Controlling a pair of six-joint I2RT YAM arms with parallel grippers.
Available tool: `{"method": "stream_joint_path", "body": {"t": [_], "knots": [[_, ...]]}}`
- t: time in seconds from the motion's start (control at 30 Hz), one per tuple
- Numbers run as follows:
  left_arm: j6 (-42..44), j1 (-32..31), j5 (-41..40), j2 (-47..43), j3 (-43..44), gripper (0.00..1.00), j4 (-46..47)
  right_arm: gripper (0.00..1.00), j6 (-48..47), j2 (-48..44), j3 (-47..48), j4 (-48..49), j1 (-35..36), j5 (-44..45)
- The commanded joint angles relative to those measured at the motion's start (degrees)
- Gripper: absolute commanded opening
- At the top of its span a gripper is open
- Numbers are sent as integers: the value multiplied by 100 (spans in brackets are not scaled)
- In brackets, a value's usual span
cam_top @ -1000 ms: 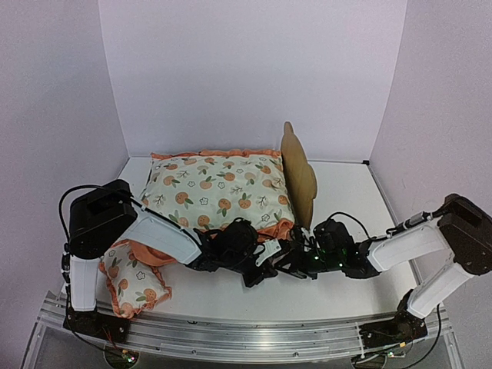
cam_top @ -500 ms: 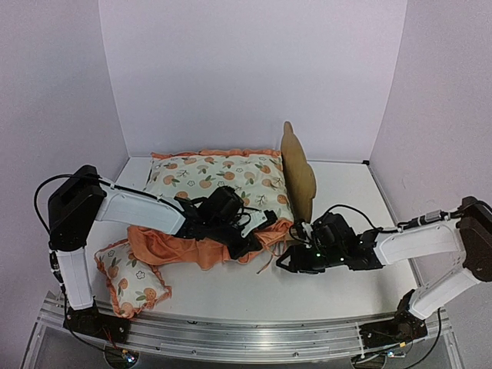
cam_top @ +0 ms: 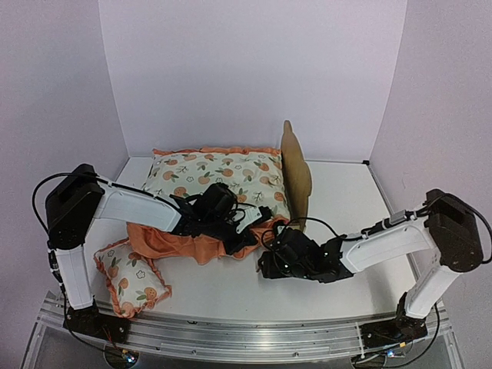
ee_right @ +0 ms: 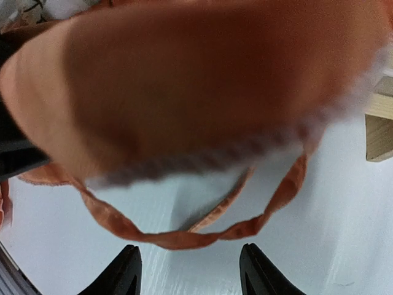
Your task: Set up the pet bed
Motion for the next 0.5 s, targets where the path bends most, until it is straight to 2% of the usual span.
{"method": "stream_joint_path", "body": {"t": [0.0,0.2,0.27,0.4,0.47], "knots": [[133,156,-152,-312,-96,0,389,56,162,605,475,-46,81,617],[105,158,-143,-384,-231,0,533,52,238,1142,903,-891,96,989],[105,164,-146,-398,-250,0,554,42,279,1221,882,-1034,97,939],[162,167,-56,-435,-325,0,638,12,442,1010,572,-1170,97,794],[230,166,67,-424,-381,0,729,3,397,703,339,-1165,94,696]]}}
